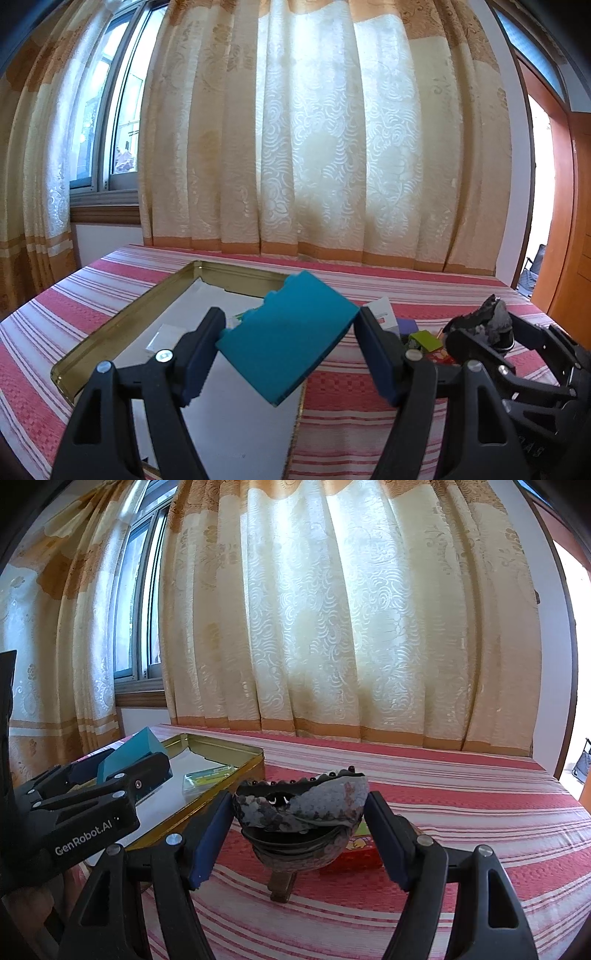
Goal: Organize rigid objects
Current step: 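Lower the teal box into the tin tray and open the left gripper while the right releases the pouch there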
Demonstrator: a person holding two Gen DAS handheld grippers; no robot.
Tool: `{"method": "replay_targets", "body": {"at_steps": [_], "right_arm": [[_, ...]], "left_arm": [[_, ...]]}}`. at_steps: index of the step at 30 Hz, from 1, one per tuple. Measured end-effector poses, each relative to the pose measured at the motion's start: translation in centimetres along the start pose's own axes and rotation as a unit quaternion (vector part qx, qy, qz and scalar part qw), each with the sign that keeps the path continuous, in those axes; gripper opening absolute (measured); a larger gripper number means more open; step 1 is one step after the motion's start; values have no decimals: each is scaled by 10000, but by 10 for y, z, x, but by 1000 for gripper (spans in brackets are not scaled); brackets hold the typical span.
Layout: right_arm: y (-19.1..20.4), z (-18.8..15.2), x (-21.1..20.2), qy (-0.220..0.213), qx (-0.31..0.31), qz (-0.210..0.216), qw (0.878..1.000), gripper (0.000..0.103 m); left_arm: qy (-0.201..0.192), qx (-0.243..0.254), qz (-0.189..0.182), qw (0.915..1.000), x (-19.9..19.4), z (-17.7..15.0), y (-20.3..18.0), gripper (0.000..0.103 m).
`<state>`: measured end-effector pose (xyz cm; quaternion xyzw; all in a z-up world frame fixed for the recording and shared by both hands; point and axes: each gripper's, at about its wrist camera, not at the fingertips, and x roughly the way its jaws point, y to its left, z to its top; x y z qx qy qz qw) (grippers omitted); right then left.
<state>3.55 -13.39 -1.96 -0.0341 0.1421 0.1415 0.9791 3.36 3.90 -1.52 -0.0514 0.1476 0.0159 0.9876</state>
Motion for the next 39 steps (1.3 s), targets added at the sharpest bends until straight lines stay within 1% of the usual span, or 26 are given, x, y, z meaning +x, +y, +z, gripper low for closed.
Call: {"method": "replay_targets", "body": {"at_steps": [9,14,20,23,26,29,33,37,39], "right_arm": [[15,1,9,153,-153,203,9996,74],[21,3,14,201,-202,284,9992,74],[28,4,23,309,-273,455,9981,74],[34,8,32,384,-369,561,9970,74],[44,19,43,455,-374,825,9948,74],[57,29,53,471,-457,1011,9927,74],[75,38,78,698,-455,1291,9881,74],[88,36,103,1026,-410,1462,9831,74],[95,33,110,1105,-451,1490,9816,74]], "left_arm": [[-7,-71,116,9999,-2,1,19,72],[41,-186,228,9996,-1,1,37,72],[75,-136,368,9992,-4,3,56,72],[111,-72,446,9989,-4,10,68,72],[271,-71,422,9987,3,21,83,72],[528,-3,383,9979,18,31,93,72],[893,39,312,9955,42,44,103,72],[1269,44,420,9910,68,52,112,72],[1373,81,572,9888,76,54,116,72]]}}
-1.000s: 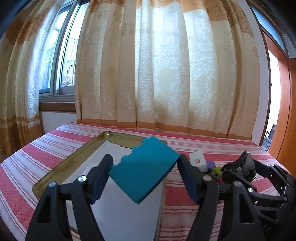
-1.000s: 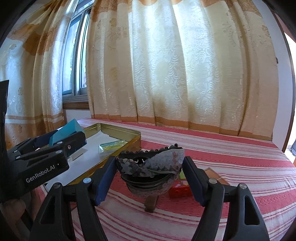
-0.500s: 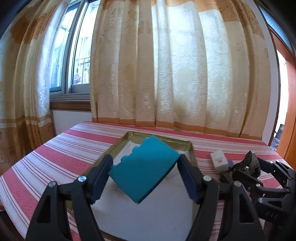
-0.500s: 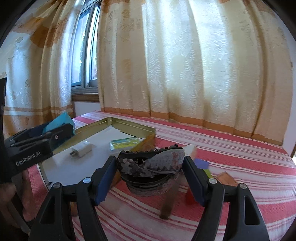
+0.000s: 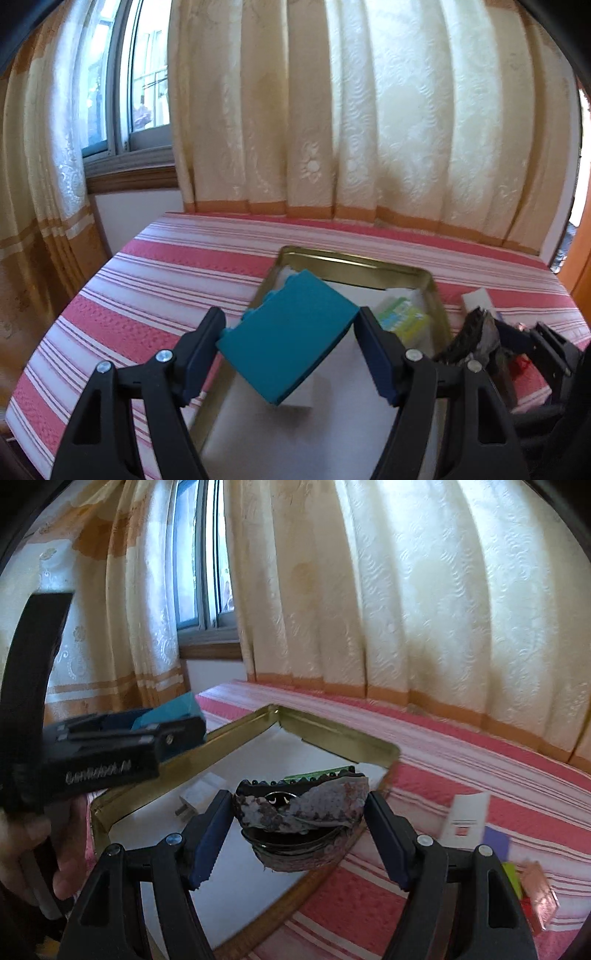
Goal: Organize rigid objects
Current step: 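Lower the teal box into the tin tray and open the left gripper while the right releases the pouch there, then grasp the dark brown wooden bar with the left gripper while the right gripper grasps the copper tin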
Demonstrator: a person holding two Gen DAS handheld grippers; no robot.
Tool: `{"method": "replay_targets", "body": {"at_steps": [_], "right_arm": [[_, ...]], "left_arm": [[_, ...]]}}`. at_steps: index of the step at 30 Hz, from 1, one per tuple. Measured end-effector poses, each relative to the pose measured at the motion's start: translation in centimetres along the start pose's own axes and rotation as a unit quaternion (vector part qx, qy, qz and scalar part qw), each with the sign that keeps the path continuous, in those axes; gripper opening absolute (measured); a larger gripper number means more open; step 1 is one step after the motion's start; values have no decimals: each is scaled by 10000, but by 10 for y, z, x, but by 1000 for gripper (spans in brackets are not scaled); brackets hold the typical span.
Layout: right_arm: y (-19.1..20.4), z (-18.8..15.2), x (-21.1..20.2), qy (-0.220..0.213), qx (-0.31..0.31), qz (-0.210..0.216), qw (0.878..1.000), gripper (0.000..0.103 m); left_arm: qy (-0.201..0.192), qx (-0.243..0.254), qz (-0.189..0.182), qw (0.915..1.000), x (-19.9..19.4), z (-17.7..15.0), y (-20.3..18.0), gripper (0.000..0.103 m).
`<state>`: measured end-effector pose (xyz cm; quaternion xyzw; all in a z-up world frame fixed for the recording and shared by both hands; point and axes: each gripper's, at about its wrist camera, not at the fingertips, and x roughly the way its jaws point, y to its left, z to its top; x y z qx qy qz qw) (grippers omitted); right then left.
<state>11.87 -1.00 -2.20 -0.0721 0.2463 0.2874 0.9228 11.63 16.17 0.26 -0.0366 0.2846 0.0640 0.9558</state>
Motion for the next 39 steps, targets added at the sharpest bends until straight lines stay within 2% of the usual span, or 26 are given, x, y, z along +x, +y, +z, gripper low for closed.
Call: {"method": "replay_targets", "body": {"at_steps": [1,7,13,15,16,19,21,27,32,35,39], "right_arm": [[3,0,5,36,-38,5,10000,74],[12,0,26,258,-167,110,9995,74],[16,-1,36,351,-256,187,9989,76],[16,-1,35,297,-274,91,9991,88],[16,-1,33,270,-267,87,9992,89],[13,0,24,215,-177,122,9995,90],[11,-3,14,197,-181,94,9996,90],[-11,-33,-37,65,-282,-222,9993,90],[-59,-55,-79,-16,-25,-826,9966,90],[-88,-64,-99,-30,262,-1116,9934,90],[-119,-73,-120,-129,565,-1473,9874,90]], "left_arm": [[50,53,105,9999,4,3,1,72],[328,109,158,9993,20,10,3,72],[380,270,319,9984,26,13,-2,73],[364,357,363,9980,23,13,-5,73],[320,376,440,9978,21,13,-6,75],[170,336,533,9979,11,12,-8,92],[29,303,529,9981,0,10,-10,93],[-465,426,302,9976,-42,-2,-44,94],[-648,576,-266,9959,-64,-17,-97,95],[-602,766,-564,9936,-67,-28,-133,95],[-299,1031,-810,9909,-54,-46,-175,95]]}}
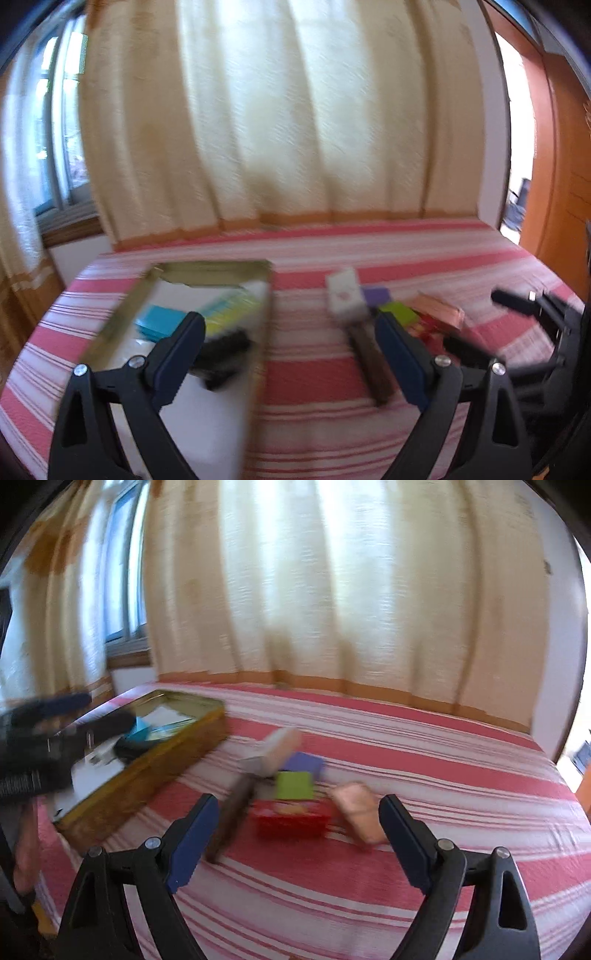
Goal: Organize rigid objects
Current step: 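Grasp the dark brown wooden bar with the left gripper while the right gripper grasps the copper tin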
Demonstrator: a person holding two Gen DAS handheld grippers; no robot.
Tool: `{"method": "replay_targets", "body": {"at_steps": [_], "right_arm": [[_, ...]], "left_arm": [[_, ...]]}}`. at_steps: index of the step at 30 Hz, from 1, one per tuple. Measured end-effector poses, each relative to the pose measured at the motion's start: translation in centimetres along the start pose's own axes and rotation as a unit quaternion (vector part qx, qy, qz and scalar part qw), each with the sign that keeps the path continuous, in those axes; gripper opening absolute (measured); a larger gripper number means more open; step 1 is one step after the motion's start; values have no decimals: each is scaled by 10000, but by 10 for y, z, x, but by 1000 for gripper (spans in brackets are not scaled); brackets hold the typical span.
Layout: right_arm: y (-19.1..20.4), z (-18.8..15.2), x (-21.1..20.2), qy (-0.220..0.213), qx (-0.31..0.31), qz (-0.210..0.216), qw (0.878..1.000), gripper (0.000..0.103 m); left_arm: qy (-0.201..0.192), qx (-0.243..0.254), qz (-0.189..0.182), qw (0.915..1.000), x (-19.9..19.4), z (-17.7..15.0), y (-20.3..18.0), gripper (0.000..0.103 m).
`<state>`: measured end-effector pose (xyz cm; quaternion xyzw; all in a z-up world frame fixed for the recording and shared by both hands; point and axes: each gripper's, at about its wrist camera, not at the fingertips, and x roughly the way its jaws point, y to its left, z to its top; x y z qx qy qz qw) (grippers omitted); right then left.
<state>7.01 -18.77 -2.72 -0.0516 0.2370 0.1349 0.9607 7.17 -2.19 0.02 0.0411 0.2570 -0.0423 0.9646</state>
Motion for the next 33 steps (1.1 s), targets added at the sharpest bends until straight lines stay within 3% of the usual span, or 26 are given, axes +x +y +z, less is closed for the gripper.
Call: {"method": "replay_targets", "body": {"at_steps": [6,12,17,22,24,27,29,31,33], "right_arm": [[-34,-9,-8,9,322,-304,9990,90],[-50,-11,-10,-20,654,-240,9976,90],[-58,-12,0,198,782,-232,9965,90],[-70,-12,13,466,927,-308,9941,90],[-71,-10,20,555,820,-399,9943,90],[-71,-6,33,746,603,-393,9946,90],[-71,-3,44,878,491,-365,9943,90],[-72,-1,54,984,463,-263,9937,90],[-70,1,62,1072,390,-194,9933,90]], "left_arm": [[539,133,-158,9983,29,-15,-33,93],[981,173,-200,9948,54,-19,-49,87],[1476,128,-348,9883,75,-27,-52,65],[1573,20,-425,9866,83,-26,-49,61],[1649,4,-460,9852,89,-25,-48,55],[1747,-25,-532,9832,97,-23,-47,42],[1807,-28,-579,9818,102,-21,-47,22],[1792,2,-561,9822,105,-19,-48,14],[1783,26,-552,9824,107,-18,-49,14]]}}
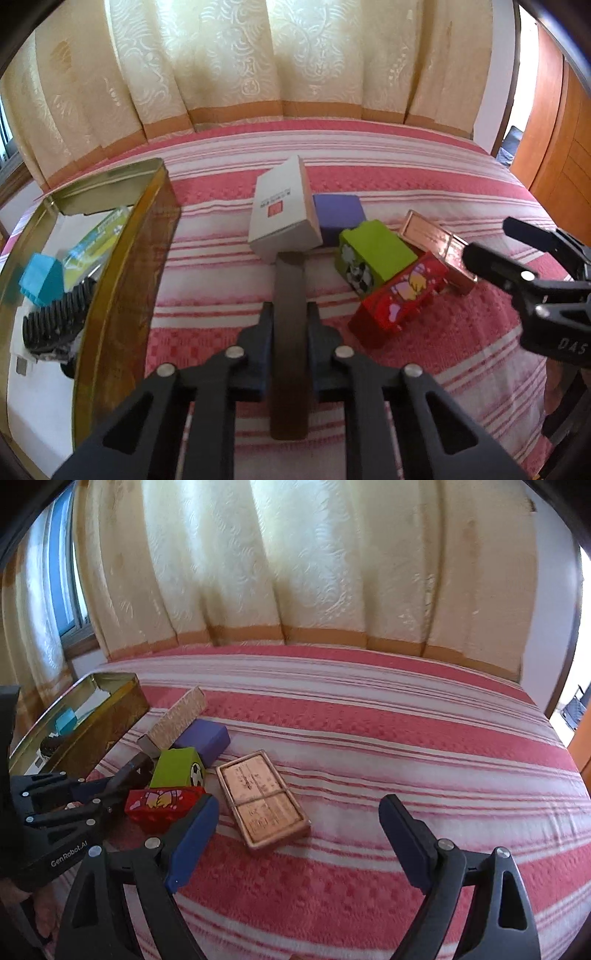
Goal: Organize rigid objects
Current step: 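Grasp the dark brown wooden bar with the left gripper while the right gripper grasps the copper tin, then lift the brown bar with the left gripper while the right gripper carries the copper tin toward the tray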
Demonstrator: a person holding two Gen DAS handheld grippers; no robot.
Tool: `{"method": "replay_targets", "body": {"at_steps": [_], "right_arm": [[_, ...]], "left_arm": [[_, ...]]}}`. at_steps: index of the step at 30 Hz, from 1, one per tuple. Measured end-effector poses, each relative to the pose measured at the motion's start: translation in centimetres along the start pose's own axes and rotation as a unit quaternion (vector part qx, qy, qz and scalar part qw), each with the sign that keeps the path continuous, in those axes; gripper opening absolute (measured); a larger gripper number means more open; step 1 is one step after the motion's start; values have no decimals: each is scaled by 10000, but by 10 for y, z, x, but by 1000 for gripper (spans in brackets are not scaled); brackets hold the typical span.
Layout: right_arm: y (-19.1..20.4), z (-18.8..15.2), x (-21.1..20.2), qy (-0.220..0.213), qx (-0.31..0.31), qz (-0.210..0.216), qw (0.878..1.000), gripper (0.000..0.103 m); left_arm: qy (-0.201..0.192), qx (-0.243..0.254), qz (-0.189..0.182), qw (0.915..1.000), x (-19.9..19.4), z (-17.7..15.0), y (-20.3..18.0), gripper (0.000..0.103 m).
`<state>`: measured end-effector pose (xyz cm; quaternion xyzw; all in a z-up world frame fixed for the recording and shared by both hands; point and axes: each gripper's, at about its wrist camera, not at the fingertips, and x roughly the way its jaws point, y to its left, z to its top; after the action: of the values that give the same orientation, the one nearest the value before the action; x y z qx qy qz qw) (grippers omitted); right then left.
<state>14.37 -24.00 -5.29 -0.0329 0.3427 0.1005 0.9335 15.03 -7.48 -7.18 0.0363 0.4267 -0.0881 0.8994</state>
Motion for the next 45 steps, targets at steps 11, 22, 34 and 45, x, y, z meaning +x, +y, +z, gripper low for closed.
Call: {"method": "replay_targets", "body": {"at_steps": [11,22,34,45], "right_arm": [[15,7,28,500,-366,128,9980,82],[17,10,42,732,-369,371,9959,49],[18,8,15,82,-307,202,9993,49],[14,3,-19,-686,174,145,9974,49]], "left_arm": [[-268,56,108,9996,-8,-3,-2,14],[-369,0,70,9993,-14,0,1,14],[-871,-40,233,9959,-35,0,1,14],[-1513,-194,444,9873,-59,-4,7,14]]}}
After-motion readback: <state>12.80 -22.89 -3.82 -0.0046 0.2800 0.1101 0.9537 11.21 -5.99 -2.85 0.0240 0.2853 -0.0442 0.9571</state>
